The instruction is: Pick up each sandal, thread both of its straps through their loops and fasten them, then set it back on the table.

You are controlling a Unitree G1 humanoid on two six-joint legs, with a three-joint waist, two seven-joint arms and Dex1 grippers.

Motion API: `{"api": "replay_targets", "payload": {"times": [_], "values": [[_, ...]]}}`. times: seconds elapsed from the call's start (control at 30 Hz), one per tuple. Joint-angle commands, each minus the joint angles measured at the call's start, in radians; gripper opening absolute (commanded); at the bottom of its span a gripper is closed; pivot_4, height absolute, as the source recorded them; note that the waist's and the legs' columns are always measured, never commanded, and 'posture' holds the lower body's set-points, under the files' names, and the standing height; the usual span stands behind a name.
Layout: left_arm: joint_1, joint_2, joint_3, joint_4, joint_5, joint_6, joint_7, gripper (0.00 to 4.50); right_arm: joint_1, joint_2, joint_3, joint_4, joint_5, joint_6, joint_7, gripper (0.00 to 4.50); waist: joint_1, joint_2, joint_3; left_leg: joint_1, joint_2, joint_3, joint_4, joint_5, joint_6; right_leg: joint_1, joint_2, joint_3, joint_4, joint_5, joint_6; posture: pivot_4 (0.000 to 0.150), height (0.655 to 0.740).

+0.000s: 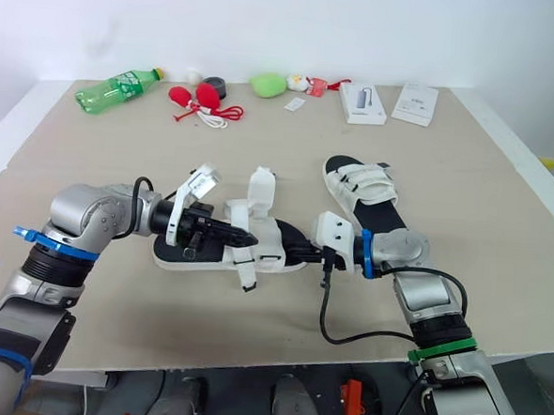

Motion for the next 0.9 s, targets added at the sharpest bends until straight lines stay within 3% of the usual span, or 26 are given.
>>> {"api": "replay_targets", "payload": {"times": [0.03, 0.8, 0.83, 0.9], "values": [[-0.016, 0.009, 0.006, -0.026, -0.006, -0.018, -0.007, 0.02, -0.004, -0.006, 0.013, 0.001, -0.015, -0.006, 0.008, 0.00, 0.000, 0.000, 0.000, 0.000, 0.000, 0.000, 0.000, 0.000, 0.000, 0.000, 0.000, 0.000, 0.000, 0.000, 0.000, 0.150, 0.7400], [0.009, 0.011, -0.032, -0.031, 0.011, -0.036, -0.001, 0.02, -0.004, -0.003, 0.015, 0.009, -0.026, -0.019, 0.010, 0.00, 0.000, 0.000, 0.000, 0.000, 0.000, 0.000, 0.000, 0.000, 0.000, 0.000, 0.000, 0.000, 0.000, 0.000, 0.000, 0.150, 0.7400], [0.006, 0.016, -0.031, -0.039, 0.003, -0.028, -0.009, 0.57, -0.004, -0.003, 0.016, 0.010, -0.028, -0.022, 0.010, 0.00, 0.000, 0.000, 0.000, 0.000, 0.000, 0.000, 0.000, 0.000, 0.000, 0.000, 0.000, 0.000, 0.000, 0.000, 0.000, 0.150, 0.7400], [-0.002, 0.020, -0.024, -0.045, 0.001, -0.032, -0.014, 1.19, -0.006, -0.003, 0.016, 0.015, -0.029, -0.025, 0.011, 0.00, 0.000, 0.000, 0.000, 0.000, 0.000, 0.000, 0.000, 0.000, 0.000, 0.000, 0.000, 0.000, 0.000, 0.000, 0.000, 0.150, 0.7400]]}}
